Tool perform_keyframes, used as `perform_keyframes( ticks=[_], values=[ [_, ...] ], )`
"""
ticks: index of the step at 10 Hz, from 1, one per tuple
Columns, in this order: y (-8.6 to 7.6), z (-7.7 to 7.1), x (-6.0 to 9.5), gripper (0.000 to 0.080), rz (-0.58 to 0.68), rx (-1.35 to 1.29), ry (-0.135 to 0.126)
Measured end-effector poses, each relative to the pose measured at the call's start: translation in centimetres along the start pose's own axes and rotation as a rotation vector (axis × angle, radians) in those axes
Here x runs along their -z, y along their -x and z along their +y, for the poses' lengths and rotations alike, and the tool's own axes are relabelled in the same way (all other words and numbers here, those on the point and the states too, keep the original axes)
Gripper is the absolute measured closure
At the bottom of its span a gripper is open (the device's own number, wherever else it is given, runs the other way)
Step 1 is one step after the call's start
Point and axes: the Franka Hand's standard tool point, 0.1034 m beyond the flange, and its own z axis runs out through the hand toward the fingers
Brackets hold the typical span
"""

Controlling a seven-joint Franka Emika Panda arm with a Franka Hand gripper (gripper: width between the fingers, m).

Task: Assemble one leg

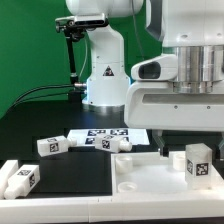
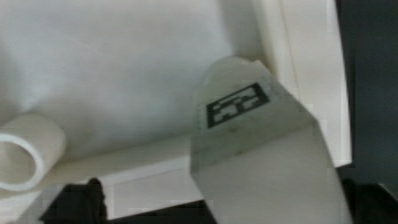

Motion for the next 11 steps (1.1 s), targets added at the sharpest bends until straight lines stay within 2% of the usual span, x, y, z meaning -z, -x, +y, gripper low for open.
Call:
perform_keyframes(
  ticks=[1,3,4,5,6,7,9,11],
  values=[
    [0.01,0.11,-0.05,0.015,-0.001,0.052,0.003],
    [-0.01,0.09,-0.05,0.015,0.0,-0.005,0.004],
    [-0.01,0.08,-0.05,0.0247,0.0,-0.028,0.003],
    [0.0,0.07,-0.05,0.0394,0.0,-0.094,0.003],
    [0.0,0.06,-0.05,0.0394,0.0,-0.15,0.003],
    [0.02,0.06,-0.08,0.0515,0.0,-0.229,0.003],
    [0.02,0.06,-0.09,0.0514,0.0,-0.345,0.002],
    [0.01,-0.48,-0.1,0.0514,-0.009,-0.629,0.006]
  ],
)
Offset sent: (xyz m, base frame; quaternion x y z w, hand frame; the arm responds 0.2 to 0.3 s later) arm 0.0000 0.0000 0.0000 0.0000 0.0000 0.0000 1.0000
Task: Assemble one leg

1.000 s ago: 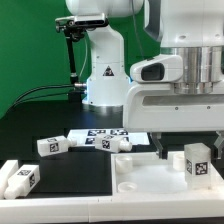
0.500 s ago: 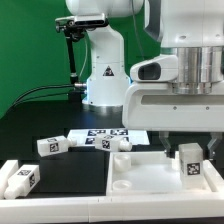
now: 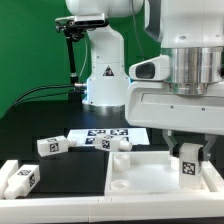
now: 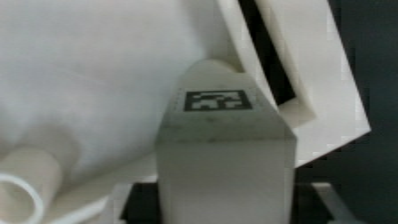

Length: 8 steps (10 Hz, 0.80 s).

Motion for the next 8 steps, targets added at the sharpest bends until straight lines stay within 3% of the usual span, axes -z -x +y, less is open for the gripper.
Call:
perform_keyframes(
  ticks=[2,8],
  values=[
    [-0.06,0.05,-0.08,0.0514,-0.012,-0.239,-0.008],
    [0.27,0.29,-0.1,0.0514,-0.035,-0.718,0.008]
  ],
)
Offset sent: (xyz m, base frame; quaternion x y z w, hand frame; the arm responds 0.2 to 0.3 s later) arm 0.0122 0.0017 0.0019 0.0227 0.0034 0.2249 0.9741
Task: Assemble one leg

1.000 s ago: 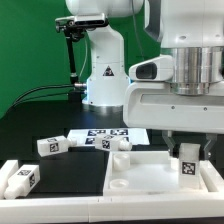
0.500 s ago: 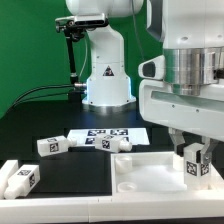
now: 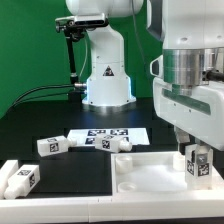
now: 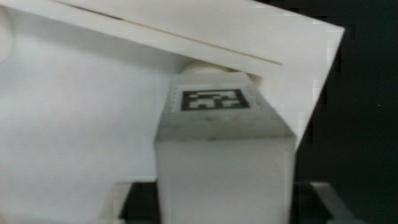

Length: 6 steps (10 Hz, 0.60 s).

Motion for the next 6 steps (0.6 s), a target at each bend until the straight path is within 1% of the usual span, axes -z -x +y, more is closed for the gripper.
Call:
perform_keyframes(
  ticks=[2,3,4,5,6],
  values=[
    [0.1,0.15,0.01,0.0514,-0.024,-0.217,0.004],
    [0.15,0.27,0.01,0.0514,-0.034,-0.325,-0.004],
    [0.16,0.41,0.0,0.0514,-0.044,-0.401,-0.017],
    [0.14,0.48,0.01,0.0512,-0.052,-0.477,-0.02],
    [0.11,0.52,0.01,0.0512,-0.051,-0.497,-0.019]
  ],
)
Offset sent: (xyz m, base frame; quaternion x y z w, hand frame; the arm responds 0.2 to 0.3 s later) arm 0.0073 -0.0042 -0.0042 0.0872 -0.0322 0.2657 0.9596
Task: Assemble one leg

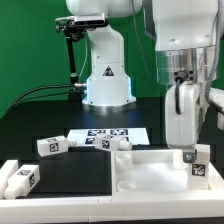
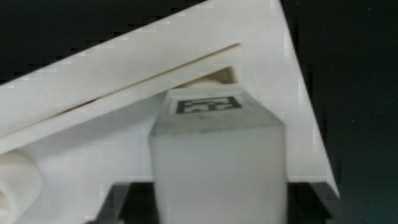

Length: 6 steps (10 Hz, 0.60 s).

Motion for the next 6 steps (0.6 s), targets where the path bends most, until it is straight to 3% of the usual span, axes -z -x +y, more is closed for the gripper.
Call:
perform_keyframes(
  ticks=[3,4,5,6],
  values=[
    [0.0,0.0,0.0,0.0512,0.002,0.023,0.0],
    [0.0,0.0,-0.1,0.0402,0.003,0.024,0.0],
    [0.0,0.0,0.0,0.0402,0.003,0.058,0.002],
    [0.2,-0.1,1.1,0.0263,-0.006,0.119,0.005]
  ],
)
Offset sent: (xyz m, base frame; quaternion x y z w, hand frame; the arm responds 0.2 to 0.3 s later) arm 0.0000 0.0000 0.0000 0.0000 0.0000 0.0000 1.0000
